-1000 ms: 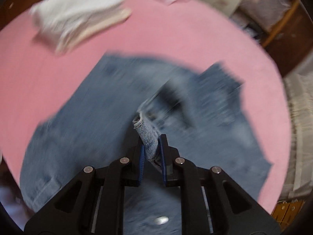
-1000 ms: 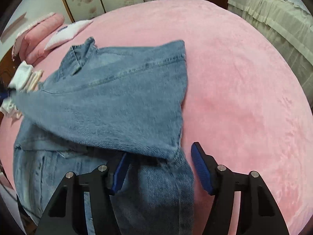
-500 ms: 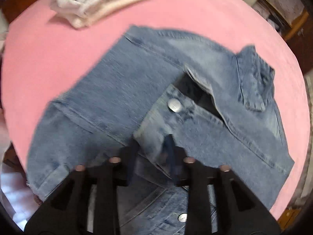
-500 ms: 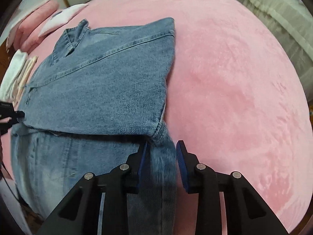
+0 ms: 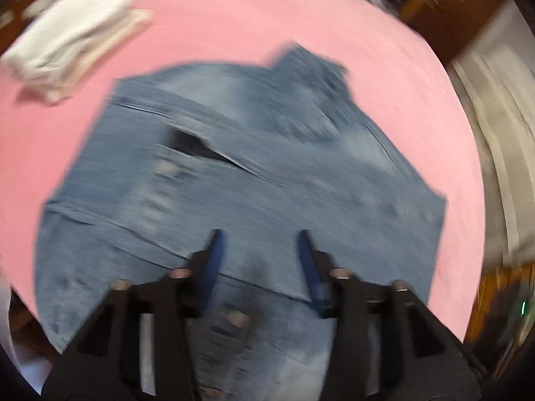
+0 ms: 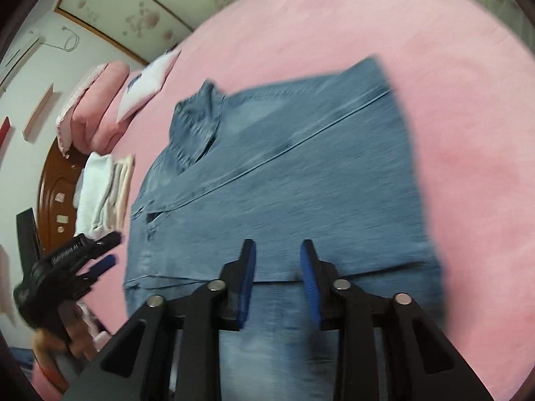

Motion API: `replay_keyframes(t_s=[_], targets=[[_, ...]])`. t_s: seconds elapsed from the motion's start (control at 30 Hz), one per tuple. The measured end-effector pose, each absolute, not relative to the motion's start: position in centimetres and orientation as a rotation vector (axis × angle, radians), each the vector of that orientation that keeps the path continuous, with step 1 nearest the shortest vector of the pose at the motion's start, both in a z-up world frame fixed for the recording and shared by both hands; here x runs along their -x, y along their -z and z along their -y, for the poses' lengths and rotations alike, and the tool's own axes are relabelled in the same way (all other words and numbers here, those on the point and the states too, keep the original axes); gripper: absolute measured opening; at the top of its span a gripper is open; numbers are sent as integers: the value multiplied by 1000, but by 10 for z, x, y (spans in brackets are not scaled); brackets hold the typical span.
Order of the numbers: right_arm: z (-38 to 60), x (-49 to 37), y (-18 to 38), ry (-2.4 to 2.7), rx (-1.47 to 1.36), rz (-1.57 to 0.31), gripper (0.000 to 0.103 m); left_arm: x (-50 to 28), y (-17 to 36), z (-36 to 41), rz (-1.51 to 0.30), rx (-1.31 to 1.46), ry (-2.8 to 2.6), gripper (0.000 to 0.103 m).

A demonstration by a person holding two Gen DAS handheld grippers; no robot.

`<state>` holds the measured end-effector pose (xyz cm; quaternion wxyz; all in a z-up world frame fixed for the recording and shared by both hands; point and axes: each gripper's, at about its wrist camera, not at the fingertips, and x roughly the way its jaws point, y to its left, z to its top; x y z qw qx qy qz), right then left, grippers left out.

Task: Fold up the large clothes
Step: 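Smooth the folded jacket flat with both closed tools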

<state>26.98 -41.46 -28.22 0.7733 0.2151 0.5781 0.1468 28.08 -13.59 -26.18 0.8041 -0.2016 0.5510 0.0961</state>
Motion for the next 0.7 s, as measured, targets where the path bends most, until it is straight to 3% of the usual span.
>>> replay_keyframes(t_s=[0.07, 0.1, 0.13, 0.3, 0.4, 0.57, 0.7], targets=[[396, -273, 292, -373, -504, -1259, 13, -293, 283, 166, -1260, 369, -159, 8], [389, -274, 297, -389, -515, -1269, 11, -295, 290, 176, -1283, 358, -148, 6], [379, -275, 304, -405, -520, -1288, 6, -298, 300, 185, -1312, 364, -140, 6], [350, -284, 335, -358, -388, -1356, 4, -306, 344, 198, -1460, 456, -222, 6], [357, -286, 346, -373, -448, -1364, 2, -307, 351, 191, -1450, 474, -246, 5], [400, -284, 347, -232, -354, -1343, 2, -305, 350, 164, -1420, 232, -426, 5], [464, -279, 345, -97, -429, -1302, 1, -291, 353, 110, -1381, 296, -555, 5]])
